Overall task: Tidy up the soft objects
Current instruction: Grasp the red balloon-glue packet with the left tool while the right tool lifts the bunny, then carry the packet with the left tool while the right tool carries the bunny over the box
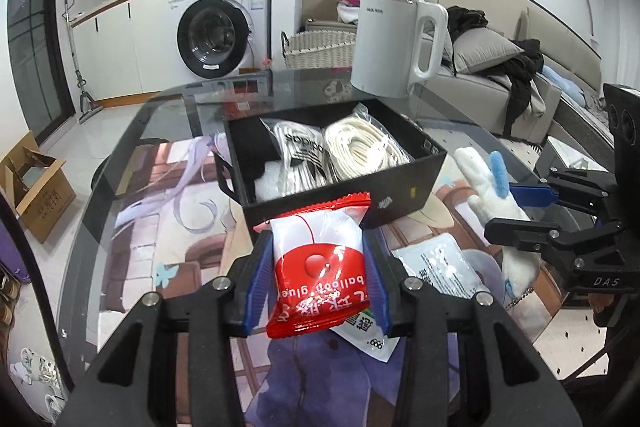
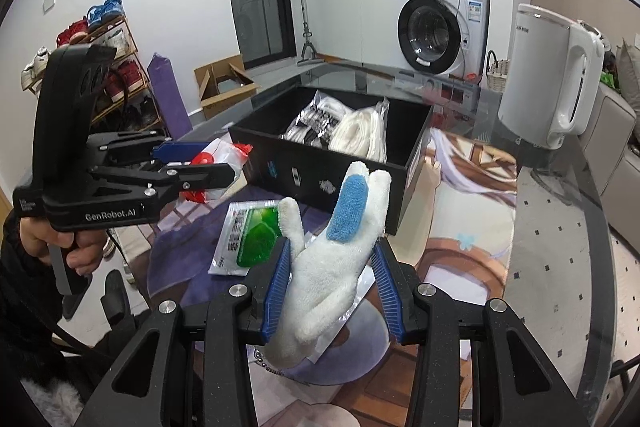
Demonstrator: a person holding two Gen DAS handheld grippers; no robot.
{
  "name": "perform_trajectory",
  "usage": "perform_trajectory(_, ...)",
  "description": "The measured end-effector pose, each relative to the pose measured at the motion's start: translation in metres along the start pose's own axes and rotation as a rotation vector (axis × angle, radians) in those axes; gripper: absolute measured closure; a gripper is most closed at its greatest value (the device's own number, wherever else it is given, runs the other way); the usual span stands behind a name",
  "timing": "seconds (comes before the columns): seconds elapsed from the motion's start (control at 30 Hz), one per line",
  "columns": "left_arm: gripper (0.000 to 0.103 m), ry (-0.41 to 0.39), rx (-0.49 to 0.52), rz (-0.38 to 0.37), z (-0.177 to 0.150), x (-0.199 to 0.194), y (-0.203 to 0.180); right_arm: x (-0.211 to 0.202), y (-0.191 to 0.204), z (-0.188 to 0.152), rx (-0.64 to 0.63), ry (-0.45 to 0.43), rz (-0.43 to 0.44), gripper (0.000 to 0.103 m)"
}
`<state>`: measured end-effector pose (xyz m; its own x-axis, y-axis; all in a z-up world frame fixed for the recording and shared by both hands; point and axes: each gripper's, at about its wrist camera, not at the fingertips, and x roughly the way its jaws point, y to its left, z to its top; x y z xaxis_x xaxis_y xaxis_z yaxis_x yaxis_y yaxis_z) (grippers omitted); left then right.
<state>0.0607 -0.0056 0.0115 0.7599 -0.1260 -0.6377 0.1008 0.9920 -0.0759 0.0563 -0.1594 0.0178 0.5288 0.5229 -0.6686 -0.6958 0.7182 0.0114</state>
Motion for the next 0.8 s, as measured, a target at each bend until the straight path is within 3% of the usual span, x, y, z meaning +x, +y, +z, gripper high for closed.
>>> perform_trajectory(0.8, 0.061, -0.089, -0.06, 0.008, 0.021, -0.02, 0.008, -0.027, -0.004, 0.029, 0.06, -0.142, -0.023, 0.061)
